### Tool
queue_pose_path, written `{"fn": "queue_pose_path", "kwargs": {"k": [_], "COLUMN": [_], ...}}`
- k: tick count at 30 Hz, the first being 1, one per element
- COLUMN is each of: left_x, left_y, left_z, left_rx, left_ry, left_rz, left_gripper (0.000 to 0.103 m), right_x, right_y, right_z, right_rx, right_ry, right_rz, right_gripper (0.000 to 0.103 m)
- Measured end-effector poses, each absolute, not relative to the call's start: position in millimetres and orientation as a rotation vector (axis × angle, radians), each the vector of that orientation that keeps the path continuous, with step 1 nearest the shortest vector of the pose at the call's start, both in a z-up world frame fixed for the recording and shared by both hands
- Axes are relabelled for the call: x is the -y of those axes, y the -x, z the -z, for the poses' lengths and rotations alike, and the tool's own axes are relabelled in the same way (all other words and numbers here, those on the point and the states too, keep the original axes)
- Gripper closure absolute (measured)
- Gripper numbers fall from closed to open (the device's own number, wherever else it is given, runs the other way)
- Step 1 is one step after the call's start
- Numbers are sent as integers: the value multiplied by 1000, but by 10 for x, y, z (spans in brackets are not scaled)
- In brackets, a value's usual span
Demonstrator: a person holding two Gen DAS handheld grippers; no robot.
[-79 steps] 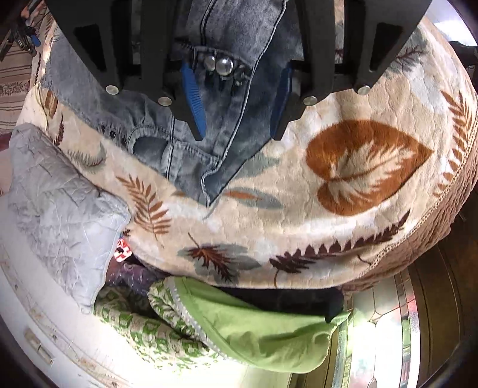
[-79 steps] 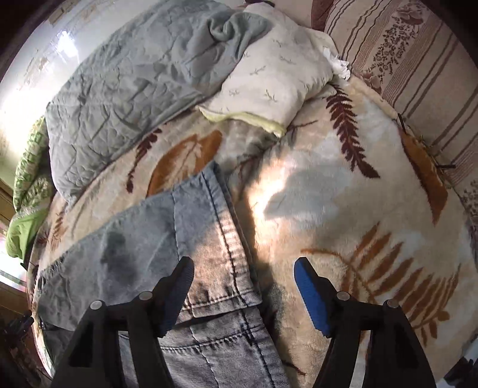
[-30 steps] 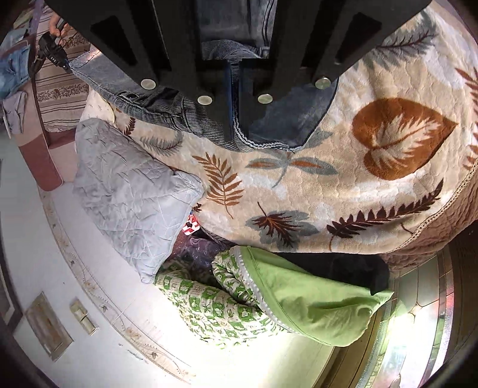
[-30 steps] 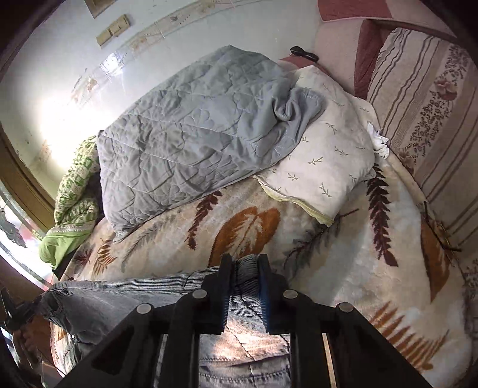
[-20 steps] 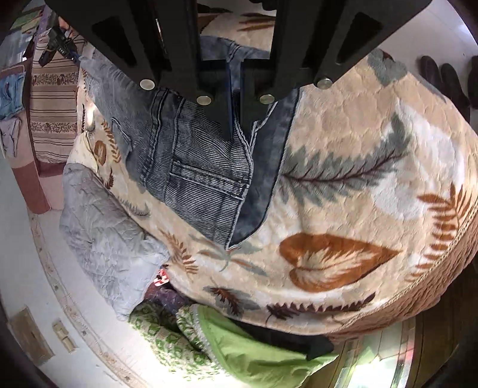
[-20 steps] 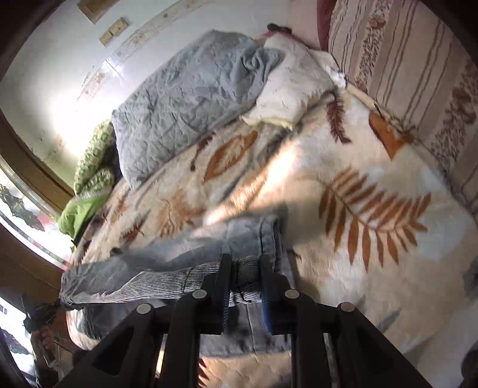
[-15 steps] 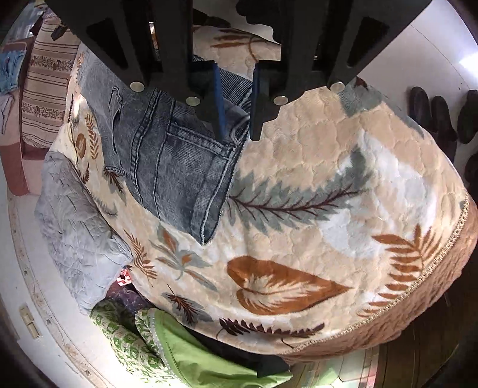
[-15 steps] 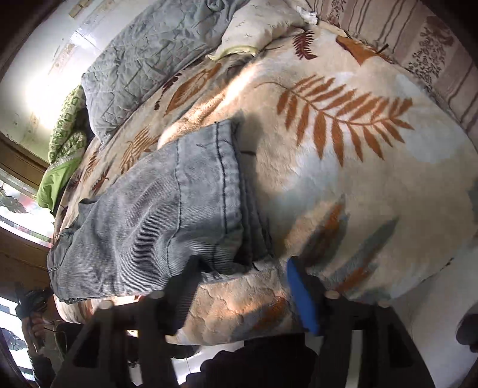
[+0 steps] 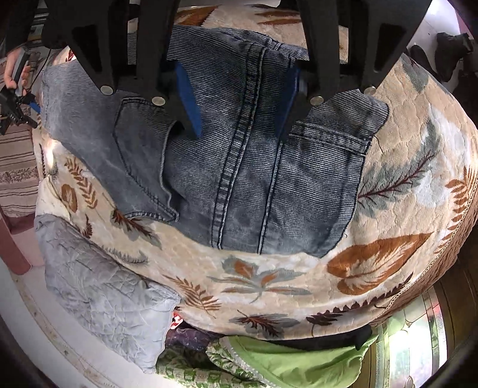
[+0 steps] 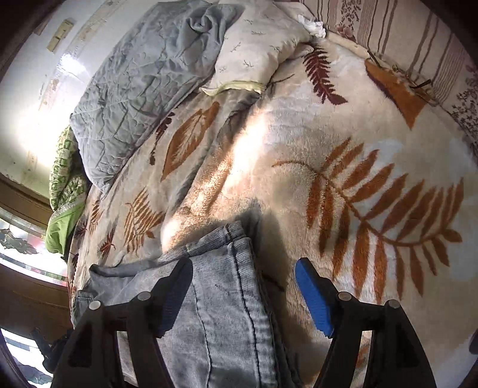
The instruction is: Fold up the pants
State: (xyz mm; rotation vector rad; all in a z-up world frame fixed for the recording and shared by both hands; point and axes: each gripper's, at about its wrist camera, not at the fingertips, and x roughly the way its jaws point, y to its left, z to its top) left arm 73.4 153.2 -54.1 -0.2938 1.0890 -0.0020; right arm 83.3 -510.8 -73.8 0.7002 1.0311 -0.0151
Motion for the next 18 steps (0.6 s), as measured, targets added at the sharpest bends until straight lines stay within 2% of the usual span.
{"fn": "queue_pose_path", "kwargs": {"k": [1,2,3,4,5,11,14,16,18], "left_x": [-1524,-1513,-1485,-1466,-1460,-1450,-1406,-1337,-1257], "left_y": [-724,-713,-702,-706,-712,-700,-644,-615,-613], "left_z": [607,626,622,620,620,555,357,190,109], "left_rx": [-1092,-1077,-1068,-1067,-1066,-1054,-990,-922,-876], "left_ry": [281,267,240,220,211,210,231,228,187], "left_rz": [-8,-10,-14,-18,-21,-36,-35,2,11], "left_gripper": [51,51,51,51,51,51,51,45,37], "right_x": [5107,5066,4992,4908,4839,4825,4848,4832,4765], "right_y": [-895,-936,-968,-978,-982,-825,-958,-909,-825], "right_z": [795,796,769,736,696,131,446,546,396], "right_rx": [-1043,-1045,-1056,-1068,-1069,-862,-1016,-1038,-964], "right_ry": [-719,-694,-624,-553,-499,-341,-337,-284,-320], "right_rz": [-3,-17,-17,-7,-6,113,103,173,155], "right_gripper": [33,55,81,84,98,101,100,100,97]}}
